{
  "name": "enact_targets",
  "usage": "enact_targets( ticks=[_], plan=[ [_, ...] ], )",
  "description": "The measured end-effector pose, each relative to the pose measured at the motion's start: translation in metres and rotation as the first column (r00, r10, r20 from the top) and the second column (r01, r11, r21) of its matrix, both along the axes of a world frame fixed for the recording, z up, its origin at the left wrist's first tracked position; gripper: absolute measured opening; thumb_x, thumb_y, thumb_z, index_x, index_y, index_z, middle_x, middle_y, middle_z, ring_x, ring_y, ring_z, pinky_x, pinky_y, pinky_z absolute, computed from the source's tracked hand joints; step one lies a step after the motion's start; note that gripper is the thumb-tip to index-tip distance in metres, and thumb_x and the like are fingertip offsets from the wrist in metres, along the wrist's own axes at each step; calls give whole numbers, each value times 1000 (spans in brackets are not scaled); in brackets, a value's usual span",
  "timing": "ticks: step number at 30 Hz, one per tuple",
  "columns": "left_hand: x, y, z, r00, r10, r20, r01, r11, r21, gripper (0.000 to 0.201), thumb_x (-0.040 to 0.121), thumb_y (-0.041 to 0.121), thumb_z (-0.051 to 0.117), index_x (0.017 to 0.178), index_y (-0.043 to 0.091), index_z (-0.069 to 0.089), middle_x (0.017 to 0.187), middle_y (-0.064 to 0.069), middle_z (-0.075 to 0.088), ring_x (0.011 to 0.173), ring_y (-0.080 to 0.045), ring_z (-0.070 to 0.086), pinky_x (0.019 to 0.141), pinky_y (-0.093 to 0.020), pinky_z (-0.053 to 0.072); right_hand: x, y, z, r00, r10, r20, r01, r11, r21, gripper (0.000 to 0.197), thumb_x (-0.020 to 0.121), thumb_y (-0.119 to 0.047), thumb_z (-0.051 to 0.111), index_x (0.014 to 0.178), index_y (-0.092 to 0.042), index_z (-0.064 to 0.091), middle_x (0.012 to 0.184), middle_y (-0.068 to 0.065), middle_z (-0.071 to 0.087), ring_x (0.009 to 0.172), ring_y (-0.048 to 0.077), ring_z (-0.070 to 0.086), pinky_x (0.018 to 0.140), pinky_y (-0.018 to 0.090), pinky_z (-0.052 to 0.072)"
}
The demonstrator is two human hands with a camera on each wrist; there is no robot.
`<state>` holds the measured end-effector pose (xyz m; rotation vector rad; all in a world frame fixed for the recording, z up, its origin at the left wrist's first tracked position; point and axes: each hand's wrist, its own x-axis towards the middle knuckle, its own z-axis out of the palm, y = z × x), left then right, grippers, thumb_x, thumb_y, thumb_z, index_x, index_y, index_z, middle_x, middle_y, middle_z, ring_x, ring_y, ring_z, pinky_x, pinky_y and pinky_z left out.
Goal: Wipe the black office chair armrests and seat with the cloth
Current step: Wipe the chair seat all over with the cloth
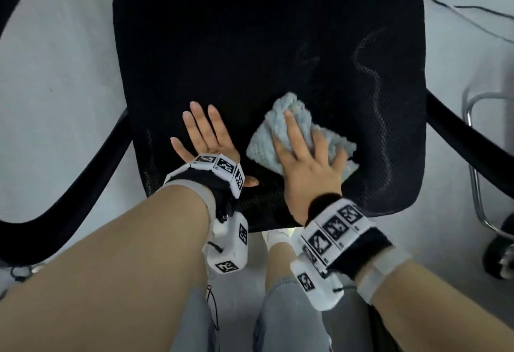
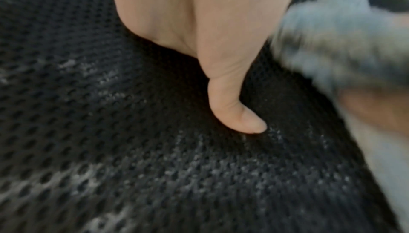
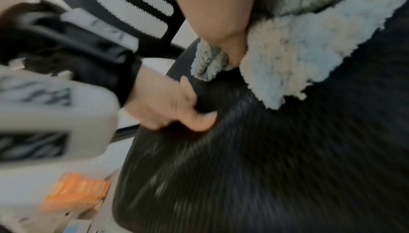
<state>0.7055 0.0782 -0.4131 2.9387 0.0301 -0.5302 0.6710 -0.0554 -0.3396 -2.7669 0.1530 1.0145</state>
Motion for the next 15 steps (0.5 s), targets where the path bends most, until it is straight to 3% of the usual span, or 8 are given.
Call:
enact_targets(
  ticks=[3,5,7,8,10,12,13,15],
  plan=[
    [2,1,-1,998,-18,-56,18,1000,-10,137,43,88,-27,144,0,4,153,-25,4,136,-16,-35,107,-47,-22,20,6,-3,1000,2,12,-3,1000,30,75,86,-9,45,144,-38,7,150,-14,-27,136,28,-9,107,62,4],
    [5,3,-7,998,-28,-56,28,1000,2,133,40,79,-40,144,3,-9,150,-11,-29,135,-23,-36,102,-49,-28,56,14,-7,996,64,68,-67,997,39,75,85,-7,43,144,-38,8,151,-14,-26,138,30,-7,108,61,4],
    [7,1,-5,998,-16,-59,17,1000,15,126,39,77,-43,142,9,-19,147,-5,-37,134,-23,-38,100,-49,-31,88,20,-10,983,151,109,-155,987,36,72,86,-9,41,144,-39,11,152,-13,-24,139,30,-5,108,61,7],
    [8,0,-4,998,-6,-59,7,1000,17,126,40,79,-40,143,10,-19,150,-7,-32,134,-22,-38,102,-48,-29,97,20,-11,975,182,130,-188,982,33,70,86,-12,42,144,-39,13,152,-12,-23,139,30,-4,107,60,8],
    [8,0,1,995,13,-100,-11,1000,24,126,45,89,-24,144,11,-19,156,-18,1,139,-19,-28,109,-49,-20,96,16,-11,967,208,144,-216,975,42,70,86,-14,43,143,-41,13,153,-13,-21,139,30,-3,107,60,8],
    [3,1,4,987,34,-159,-15,993,119,130,42,92,-12,140,8,-26,148,-21,31,145,-25,3,113,-55,2,74,9,-10,959,244,146,-254,965,62,68,87,-17,43,142,-44,13,152,-15,-20,137,29,-3,108,60,7],
    [2,1,6,984,21,-175,9,985,170,129,43,91,-12,139,7,-27,146,-21,35,144,-28,10,113,-54,5,58,6,-9,949,281,142,-292,954,67,66,88,-21,43,142,-45,13,152,-16,-20,136,29,-3,107,59,6],
    [5,1,16,975,-3,-223,37,989,144,131,46,95,4,139,9,-30,152,-24,18,143,-29,-14,112,-53,-11,36,4,-8,938,334,90,-341,937,70,63,89,-27,44,141,-46,13,151,-17,-23,135,27,-5,106,58,5]
  ],
)
